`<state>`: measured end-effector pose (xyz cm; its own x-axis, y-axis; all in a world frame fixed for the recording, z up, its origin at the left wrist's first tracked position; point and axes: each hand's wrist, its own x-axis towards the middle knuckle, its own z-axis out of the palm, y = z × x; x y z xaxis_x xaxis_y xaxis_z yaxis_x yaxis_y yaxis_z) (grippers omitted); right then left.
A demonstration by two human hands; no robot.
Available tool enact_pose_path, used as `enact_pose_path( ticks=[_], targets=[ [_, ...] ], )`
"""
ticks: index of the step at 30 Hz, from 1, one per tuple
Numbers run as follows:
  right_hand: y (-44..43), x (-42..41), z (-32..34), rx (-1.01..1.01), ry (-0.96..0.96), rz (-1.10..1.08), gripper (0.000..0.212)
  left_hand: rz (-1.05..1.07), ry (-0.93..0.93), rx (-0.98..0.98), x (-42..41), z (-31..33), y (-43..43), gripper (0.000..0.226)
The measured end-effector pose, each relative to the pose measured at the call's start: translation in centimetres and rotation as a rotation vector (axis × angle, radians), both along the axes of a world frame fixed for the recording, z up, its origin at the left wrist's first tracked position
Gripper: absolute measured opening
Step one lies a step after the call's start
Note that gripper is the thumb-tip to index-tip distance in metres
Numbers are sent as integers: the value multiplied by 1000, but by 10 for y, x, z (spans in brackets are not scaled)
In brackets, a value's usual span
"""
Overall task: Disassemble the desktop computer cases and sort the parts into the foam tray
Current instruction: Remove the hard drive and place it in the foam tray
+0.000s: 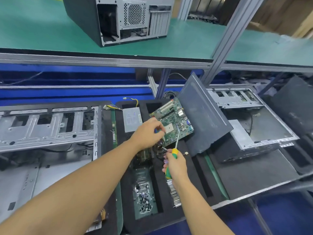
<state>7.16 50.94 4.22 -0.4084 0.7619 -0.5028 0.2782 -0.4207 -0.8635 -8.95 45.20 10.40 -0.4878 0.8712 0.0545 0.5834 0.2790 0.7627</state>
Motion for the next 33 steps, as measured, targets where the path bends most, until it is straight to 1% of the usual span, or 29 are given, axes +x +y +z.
enact_pose_path(
  ticks=[2,3,5,6,8,10,12,14,16,17,19,20,21,22,23,26,30,33],
  targets=[
    [-3,-1,2,25,16,17,13,63,-49,98,1,3,5,14],
    [-5,-2,3,42,12,30,12,57,-86,109,1,4,6,16],
    [-7,-4,5,51,-19,57,10,41,-97,38,-1,-2,4,15],
    [-9,-5,6,45,-42,69,11,46,-47,-34,-3,-8,1,12],
    [-13,-5,8,41,-92,88,14,80,94,-127,-7,-21,-9,14],
    [-17,-5,9,59,-114,84,15,176,113,-82,-10,-27,-21,17],
    [-20,-4,8,95,-124,62,14,277,63,-28,-13,-23,-30,18],
    [-22,-4,9,147,-136,50,13,290,8,7,-12,-14,-38,16],
    [-24,-4,12,226,-154,63,17,265,-5,40,-9,-3,-51,15],
    [-25,-4,14,291,-179,77,23,255,-8,51,-8,2,-58,15],
    [-28,-3,16,486,-271,100,36,263,-78,47,-6,11,-74,15],
    [-32,-2,19,597,-284,101,38,278,-124,31,-4,14,-83,16],
    [-36,-3,25,683,-249,103,34,303,-138,10,-2,16,-91,17],
    [-42,-4,31,724,-181,119,29,333,-122,-7,0,18,-100,20],
    [-49,-7,38,731,-113,161,25,361,-105,-21,2,20,-109,23],
    [-72,-23,60,725,23,355,26,384,-121,-31,11,27,-139,30],
    [-114,-58,92,758,99,575,22,505,-54,-50,19,47,-186,31],
    [-160,-78,111,706,173,692,16,597,-61,-26,17,61,-227,34]
  ],
)
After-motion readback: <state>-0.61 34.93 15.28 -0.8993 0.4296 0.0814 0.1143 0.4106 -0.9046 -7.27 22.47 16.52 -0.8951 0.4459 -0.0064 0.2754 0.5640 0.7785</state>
